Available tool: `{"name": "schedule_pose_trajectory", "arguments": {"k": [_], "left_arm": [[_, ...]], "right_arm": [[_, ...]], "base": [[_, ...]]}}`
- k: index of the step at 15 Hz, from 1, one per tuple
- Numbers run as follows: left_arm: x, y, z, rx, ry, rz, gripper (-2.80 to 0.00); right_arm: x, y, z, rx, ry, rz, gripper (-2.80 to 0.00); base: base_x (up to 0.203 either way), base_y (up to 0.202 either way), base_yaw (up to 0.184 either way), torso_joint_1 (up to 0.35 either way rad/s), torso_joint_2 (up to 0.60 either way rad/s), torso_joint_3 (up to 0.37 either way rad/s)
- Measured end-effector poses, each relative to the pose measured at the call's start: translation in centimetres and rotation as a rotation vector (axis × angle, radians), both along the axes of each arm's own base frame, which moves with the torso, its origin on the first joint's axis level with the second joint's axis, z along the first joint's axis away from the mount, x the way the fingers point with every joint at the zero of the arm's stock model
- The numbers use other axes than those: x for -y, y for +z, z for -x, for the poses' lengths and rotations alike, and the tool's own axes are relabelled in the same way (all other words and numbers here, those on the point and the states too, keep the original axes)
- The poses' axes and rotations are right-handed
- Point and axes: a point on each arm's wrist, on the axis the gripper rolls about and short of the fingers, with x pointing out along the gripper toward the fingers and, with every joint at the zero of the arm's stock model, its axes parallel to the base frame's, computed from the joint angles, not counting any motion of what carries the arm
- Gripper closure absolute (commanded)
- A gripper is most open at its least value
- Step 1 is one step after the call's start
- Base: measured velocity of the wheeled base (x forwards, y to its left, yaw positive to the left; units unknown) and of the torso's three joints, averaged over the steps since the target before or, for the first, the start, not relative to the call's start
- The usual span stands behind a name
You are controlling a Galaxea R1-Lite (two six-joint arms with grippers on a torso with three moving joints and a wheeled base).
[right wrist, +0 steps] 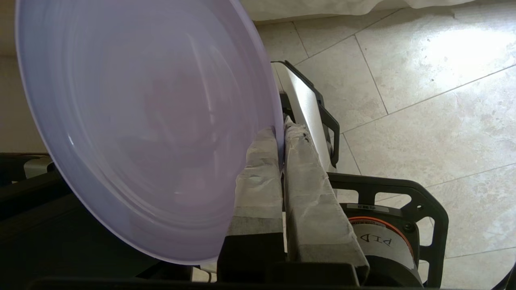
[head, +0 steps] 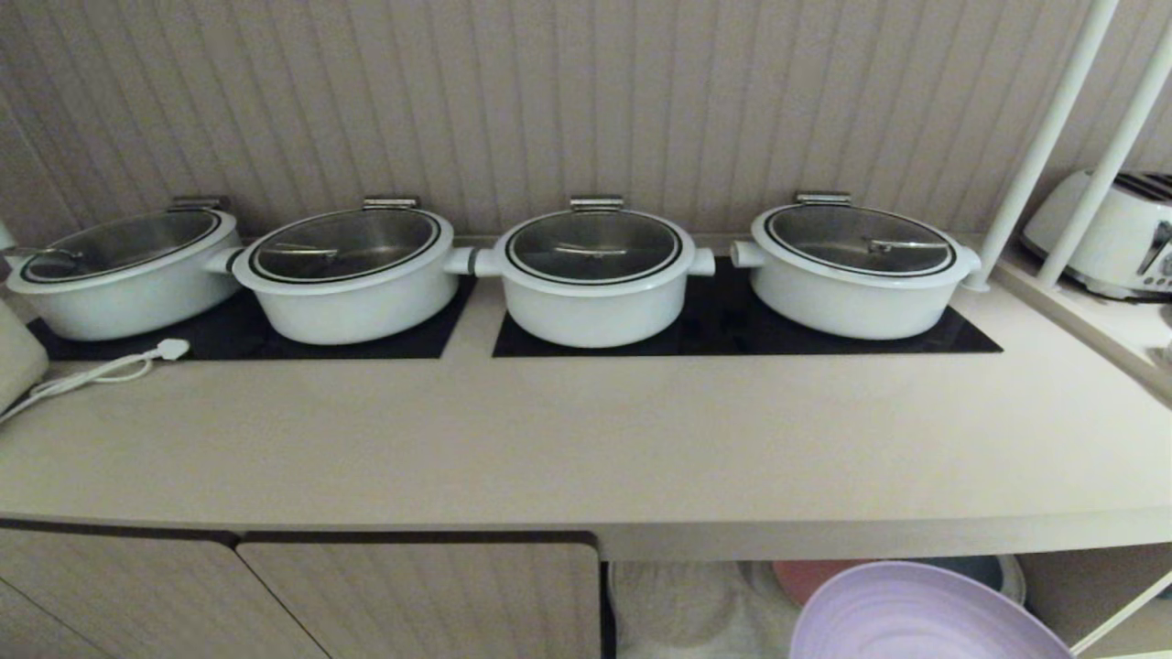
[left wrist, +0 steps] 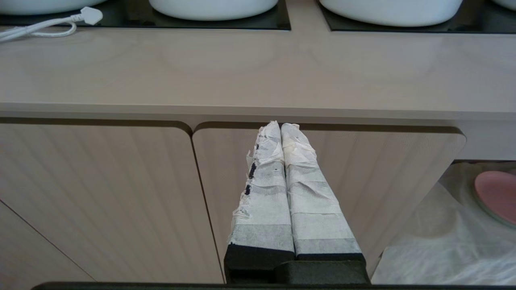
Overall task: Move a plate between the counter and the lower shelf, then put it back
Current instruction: Put the plate in the cupboard
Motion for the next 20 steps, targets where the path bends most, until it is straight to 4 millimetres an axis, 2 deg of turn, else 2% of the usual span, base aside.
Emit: {"name": "schedule_pose_trajectory", "arguments": {"k": [20], "left_arm": [[0.00, 0.00, 0.00, 0.000, 0.000, 0.000, 0.00]], "right_arm": [[0.22, -0.13, 0.92, -0.037, -0.025, -0.001, 0.00]], "base": [[0.000, 0.000, 0.000, 0.000, 0.00, 0.000]]}}
